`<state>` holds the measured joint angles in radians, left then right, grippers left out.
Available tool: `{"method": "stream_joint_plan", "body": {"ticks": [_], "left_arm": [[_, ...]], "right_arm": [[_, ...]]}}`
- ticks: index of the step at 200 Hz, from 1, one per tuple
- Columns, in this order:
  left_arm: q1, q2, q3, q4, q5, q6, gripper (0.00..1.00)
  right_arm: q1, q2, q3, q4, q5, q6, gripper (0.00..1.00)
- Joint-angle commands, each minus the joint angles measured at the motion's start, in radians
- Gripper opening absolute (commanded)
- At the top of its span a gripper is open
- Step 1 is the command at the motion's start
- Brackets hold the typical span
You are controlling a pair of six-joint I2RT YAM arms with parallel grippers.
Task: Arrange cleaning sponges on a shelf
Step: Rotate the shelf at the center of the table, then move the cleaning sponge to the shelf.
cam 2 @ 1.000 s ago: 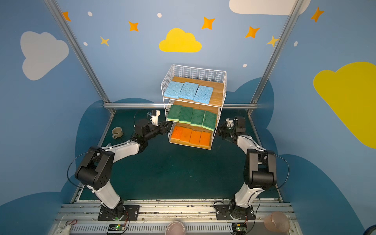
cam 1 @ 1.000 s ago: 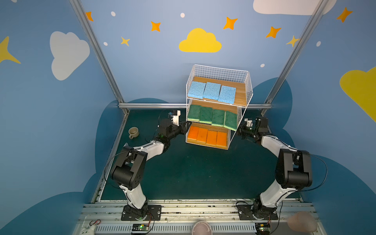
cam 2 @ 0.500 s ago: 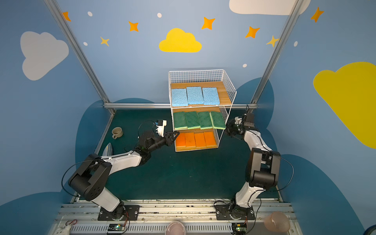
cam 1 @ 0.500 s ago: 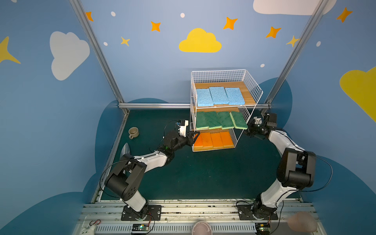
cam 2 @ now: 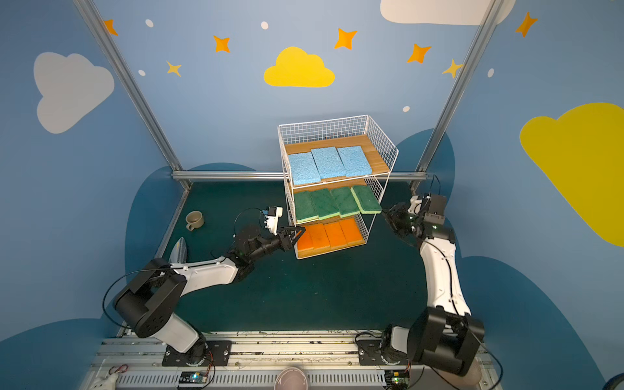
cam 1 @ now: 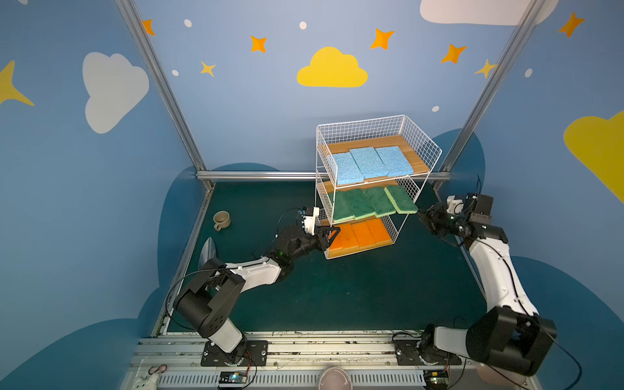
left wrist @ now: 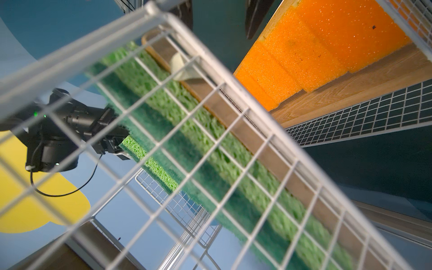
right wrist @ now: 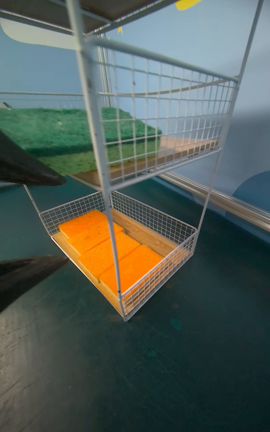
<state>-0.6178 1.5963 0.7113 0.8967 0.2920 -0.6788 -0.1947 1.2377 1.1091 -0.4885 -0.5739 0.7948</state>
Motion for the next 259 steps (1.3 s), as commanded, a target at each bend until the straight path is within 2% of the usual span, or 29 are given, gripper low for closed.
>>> {"method": "stream_joint_plan", "body": {"ticks": [1,25,49,65,82,103,129,153,163,203,259], "left_arm": [[-0.016,-0.034,-0.031,0.01,0.046,-0.036,0.36],[-0.016,-0.045,-0.044,0.016,0.042,-0.036,0.36],[-0.016,-0.05,-0.048,0.018,0.036,-0.035,0.37],[-0.016,-0.049,-0.046,0.021,0.033,-0.04,0.37],[-0.016,-0.044,-0.043,0.031,0.036,-0.044,0.37],[-0.016,-0.039,-0.044,0.035,0.031,-0.047,0.37],[-0.017,-0.029,-0.043,0.044,0.03,-0.054,0.38],[-0.016,-0.025,-0.044,0.049,0.026,-0.054,0.38],[-0.017,-0.024,-0.044,0.05,0.023,-0.054,0.38],[-0.017,-0.015,-0.042,0.057,0.023,-0.054,0.38],[-0.017,0.0,-0.036,0.069,0.027,-0.059,0.38]], "right_arm": [[-0.016,-0.072,-0.091,-0.02,-0.035,0.022,0.48],[-0.028,-0.188,-0.174,0.012,-0.031,0.07,0.51],[-0.038,-0.328,-0.282,0.121,0.038,0.12,0.56],[-0.057,-0.361,-0.259,0.05,0.054,0.092,0.58],[-0.062,-0.377,-0.256,0.08,-0.003,0.12,0.57],[-0.061,-0.396,-0.299,0.231,-0.099,0.251,0.57],[-0.049,-0.378,-0.35,0.404,-0.146,0.42,0.59],[-0.025,-0.357,-0.38,0.537,-0.125,0.533,0.62],[-0.007,-0.345,-0.374,0.558,-0.11,0.55,0.64],[0.067,-0.254,-0.311,0.586,-0.1,0.58,0.65],[0.103,-0.139,-0.226,0.589,-0.106,0.605,0.6]]}}
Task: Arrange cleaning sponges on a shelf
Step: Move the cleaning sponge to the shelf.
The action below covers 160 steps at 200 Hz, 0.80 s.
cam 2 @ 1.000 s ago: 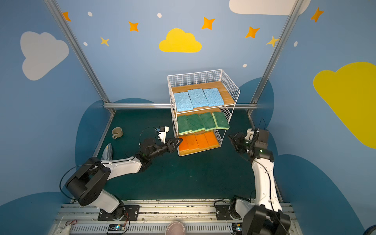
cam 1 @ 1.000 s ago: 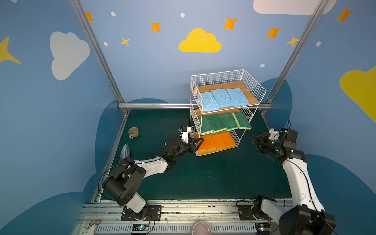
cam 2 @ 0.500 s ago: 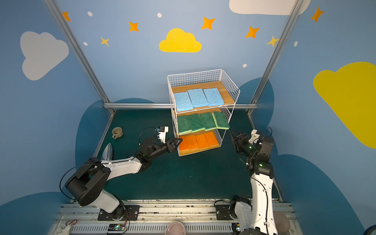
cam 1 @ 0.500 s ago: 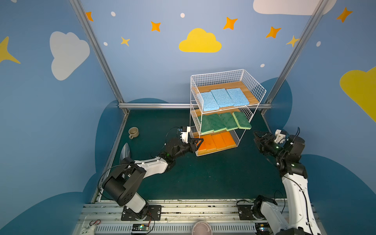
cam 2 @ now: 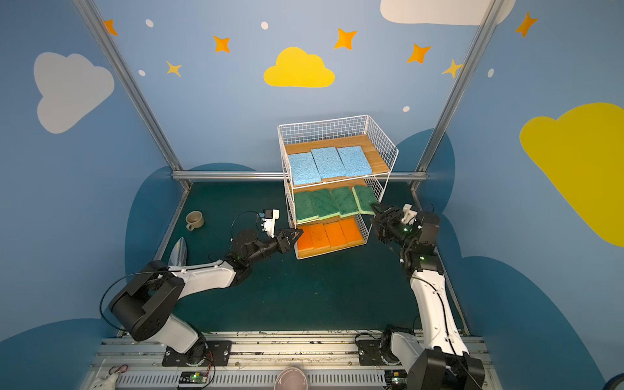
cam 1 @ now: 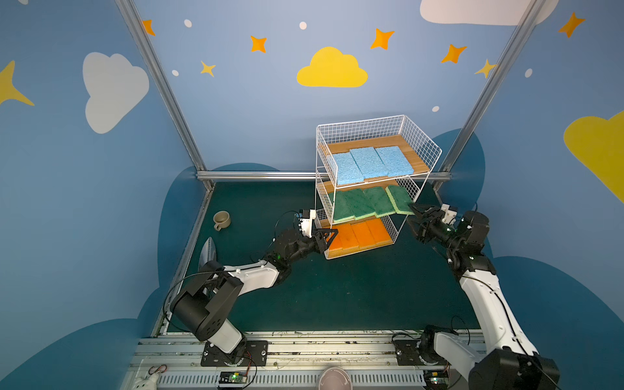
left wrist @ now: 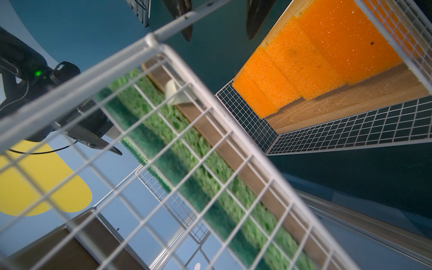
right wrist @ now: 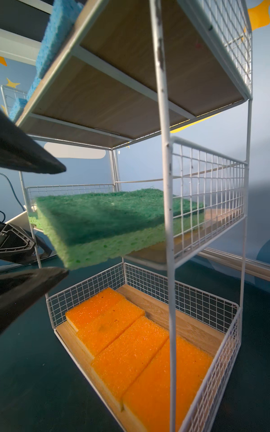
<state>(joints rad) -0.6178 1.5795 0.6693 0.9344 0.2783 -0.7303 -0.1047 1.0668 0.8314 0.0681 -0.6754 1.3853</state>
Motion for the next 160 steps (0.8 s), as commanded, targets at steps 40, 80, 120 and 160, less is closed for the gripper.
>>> {"method": "stream_joint_plan", "body": {"ticks": [40,80,120,160], "left_arm": [[-0.017,0.031,0.004,0.043,0.043,-0.014,0.37],[-0.017,0.037,0.006,0.043,0.041,-0.012,0.38],[-0.018,0.059,0.002,0.065,0.044,-0.028,0.38],[-0.017,0.063,0.0,0.069,0.044,-0.032,0.38]], "right_arm": [[0.016,0.07,0.067,0.013,0.026,-0.001,0.5],[0.017,0.072,0.106,-0.038,0.059,-0.055,0.31],[0.016,0.082,0.116,-0.039,0.076,-0.08,0.16],[0.016,0.09,0.129,-0.063,0.089,-0.123,0.14]]}}
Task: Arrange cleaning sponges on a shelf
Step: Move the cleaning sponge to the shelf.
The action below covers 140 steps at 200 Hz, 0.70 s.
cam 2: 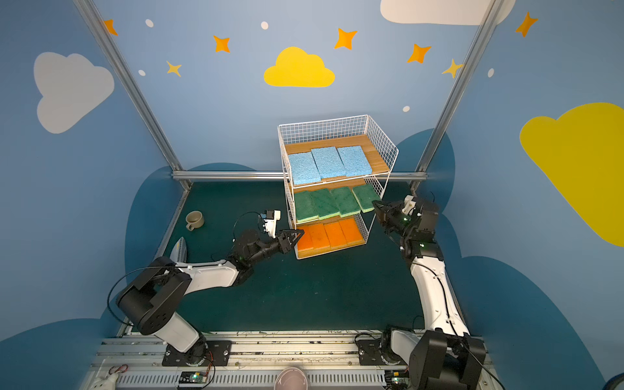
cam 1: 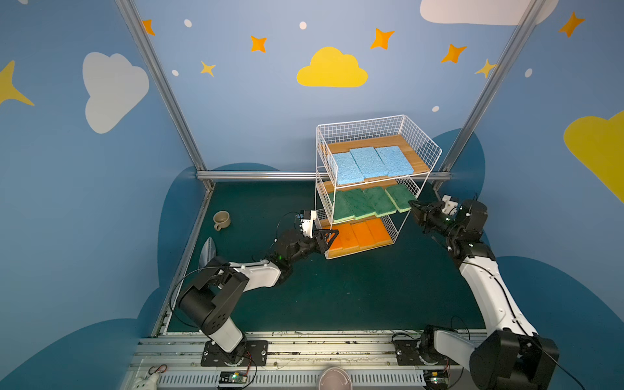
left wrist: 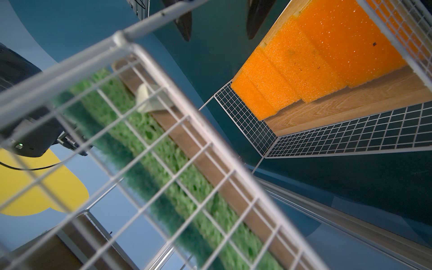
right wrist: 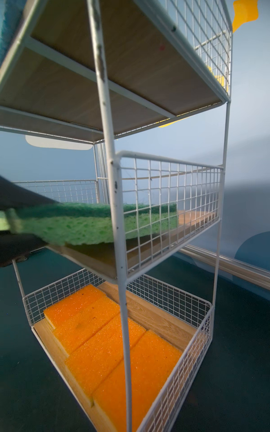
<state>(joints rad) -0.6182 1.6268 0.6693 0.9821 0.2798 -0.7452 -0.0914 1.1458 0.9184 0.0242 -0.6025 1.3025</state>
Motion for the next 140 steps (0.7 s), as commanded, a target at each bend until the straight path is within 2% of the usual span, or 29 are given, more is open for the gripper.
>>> {"method": "stream_joint_plan", "body": {"ticks": [1,87,122,140], "left_arm": [[-0.017,0.016,0.001,0.021,0.042,-0.017,0.38],[-0.016,0.013,-0.005,0.018,0.039,-0.014,0.38],[-0.017,0.013,-0.008,0.02,0.038,-0.014,0.38],[-0.015,0.011,-0.008,0.02,0.036,-0.015,0.37]], "right_arm": [[0.002,0.012,0.041,-0.019,0.015,-0.04,0.14],[0.017,0.095,0.043,0.036,-0.003,-0.025,0.18],[0.028,0.119,0.055,0.046,0.0,-0.029,0.27],[0.031,0.132,0.062,0.043,-0.005,-0.034,0.38]]}}
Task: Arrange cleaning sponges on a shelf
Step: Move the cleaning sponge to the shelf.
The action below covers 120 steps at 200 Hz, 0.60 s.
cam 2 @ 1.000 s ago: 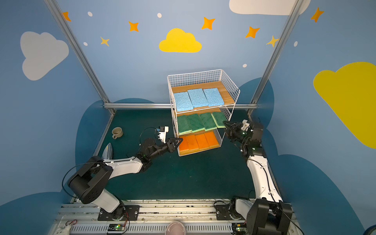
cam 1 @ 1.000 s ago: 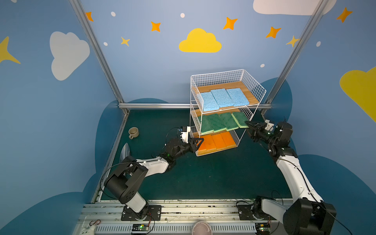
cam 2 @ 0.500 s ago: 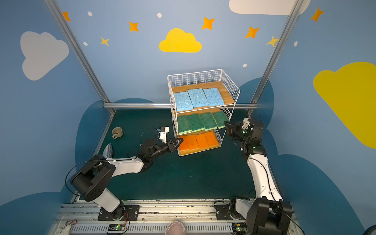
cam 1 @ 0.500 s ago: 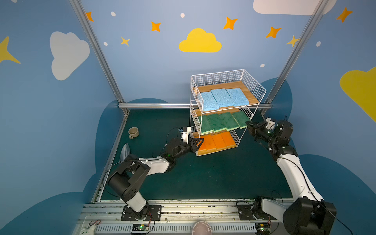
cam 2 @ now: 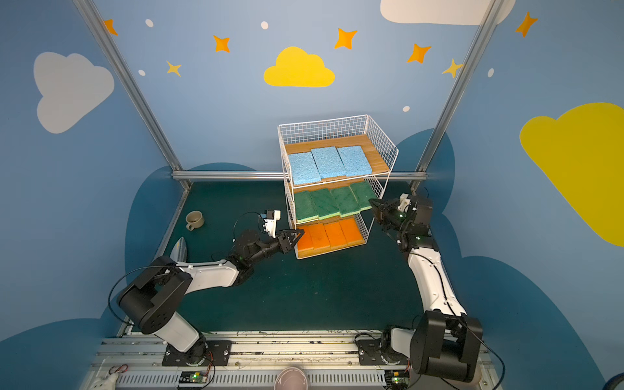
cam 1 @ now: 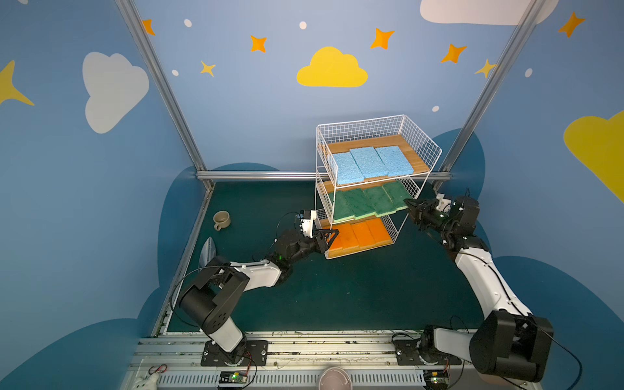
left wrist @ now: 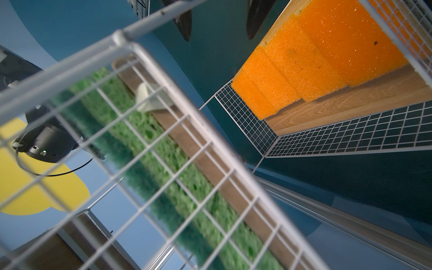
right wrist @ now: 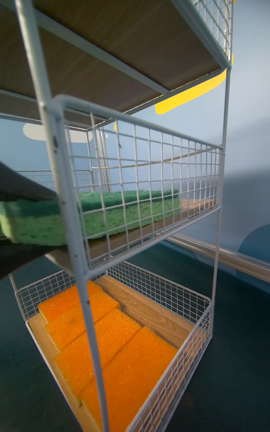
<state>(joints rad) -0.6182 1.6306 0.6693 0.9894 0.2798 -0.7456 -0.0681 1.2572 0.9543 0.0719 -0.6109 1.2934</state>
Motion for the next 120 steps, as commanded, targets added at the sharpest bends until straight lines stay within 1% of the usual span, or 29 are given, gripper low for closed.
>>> {"method": "stream_joint_plan", "body": {"ticks": [1,19,44,71,107,120], "left_arm": [[-0.016,0.008,-0.008,0.012,0.036,-0.014,0.37],[-0.016,0.008,-0.007,0.011,0.036,-0.014,0.37],[-0.015,0.008,-0.005,0.008,0.035,-0.012,0.37],[-0.015,0.008,-0.005,0.009,0.038,-0.015,0.37],[-0.015,0.008,-0.005,0.007,0.042,-0.015,0.38],[-0.015,0.008,-0.005,0.007,0.043,-0.017,0.38]], "right_arm": [[0.008,0.02,0.026,-0.005,0.004,-0.025,0.39],[0.009,0.019,0.03,-0.012,0.004,-0.034,0.49],[0.008,-0.01,0.04,-0.053,0.012,-0.07,0.58],[0.009,-0.046,0.036,-0.099,0.009,-0.111,0.63],[0.003,-0.087,-0.008,-0.159,-0.015,-0.169,0.66],[-0.004,-0.091,-0.027,-0.172,-0.008,-0.185,0.68]]}}
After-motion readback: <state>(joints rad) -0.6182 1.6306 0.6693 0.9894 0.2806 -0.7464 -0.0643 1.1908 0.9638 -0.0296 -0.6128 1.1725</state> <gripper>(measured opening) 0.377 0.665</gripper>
